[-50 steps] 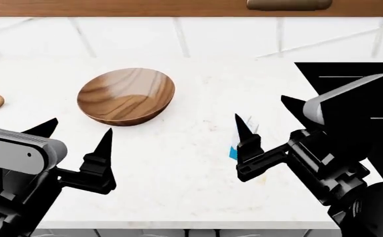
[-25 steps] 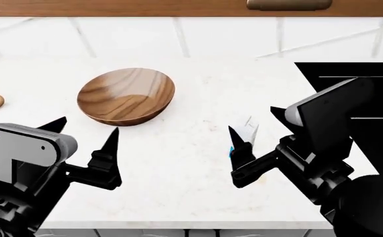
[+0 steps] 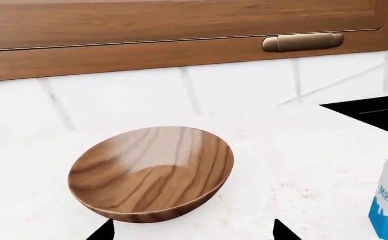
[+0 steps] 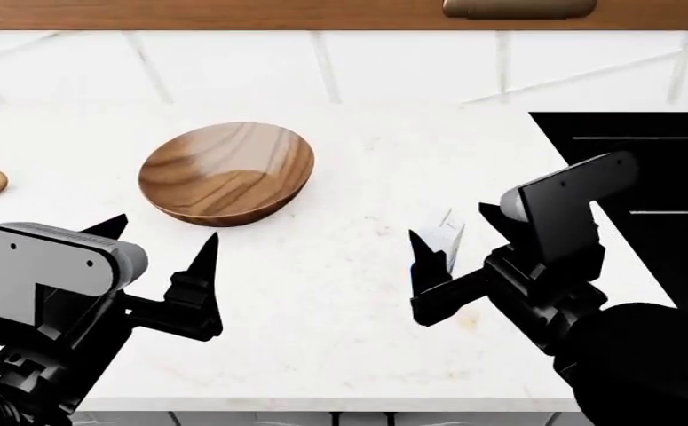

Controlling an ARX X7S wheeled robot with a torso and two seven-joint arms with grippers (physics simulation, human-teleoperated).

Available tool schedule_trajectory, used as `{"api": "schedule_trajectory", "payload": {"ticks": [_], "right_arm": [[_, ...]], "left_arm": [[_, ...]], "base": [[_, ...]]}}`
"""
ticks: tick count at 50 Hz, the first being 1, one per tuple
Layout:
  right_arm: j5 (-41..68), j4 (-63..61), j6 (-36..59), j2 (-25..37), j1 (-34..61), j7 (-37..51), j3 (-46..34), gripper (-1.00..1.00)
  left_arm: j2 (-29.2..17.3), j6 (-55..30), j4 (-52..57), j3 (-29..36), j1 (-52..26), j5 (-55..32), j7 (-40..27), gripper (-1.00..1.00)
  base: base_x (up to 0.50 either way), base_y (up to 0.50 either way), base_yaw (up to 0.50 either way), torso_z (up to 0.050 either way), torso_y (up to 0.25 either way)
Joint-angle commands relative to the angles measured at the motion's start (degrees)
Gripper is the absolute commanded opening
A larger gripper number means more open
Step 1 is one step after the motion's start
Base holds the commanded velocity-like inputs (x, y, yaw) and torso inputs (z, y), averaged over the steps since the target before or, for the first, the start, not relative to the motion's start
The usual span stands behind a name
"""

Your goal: Place the eggs and milk next to the bowl.

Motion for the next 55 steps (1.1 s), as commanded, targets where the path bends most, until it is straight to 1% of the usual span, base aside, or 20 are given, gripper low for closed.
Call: {"api": "schedule_trajectory", "payload": {"ticks": [1, 30, 55], "right_arm": [[-3.7, 1.2, -2.0, 0.5, -0.5, -2.0, -2.4, 1.00], [-12.5, 5.9, -7.1, 1.4, -0.2, -7.3, -10.1, 1.00], [-17.3, 11.3, -11.7, 1.5, -1.4, -10.3, -13.6, 1.00]], "left_arm": [[-0.4, 0.6, -0.3, 0.5, 0.3, 0.2, -0.1, 1.00], [-1.1, 2.0, -1.0, 1.9, 0.3, 0.5, -0.5, 1.00], [-1.5, 2.8, -1.9, 3.5, -0.1, 0.7, -1.1, 1.00]], "base": [[0.00, 0.00, 0.00, 0.000, 0.000], [0.00, 0.00, 0.00, 0.000, 0.000], [0.00, 0.00, 0.00, 0.000, 0.000]]}}
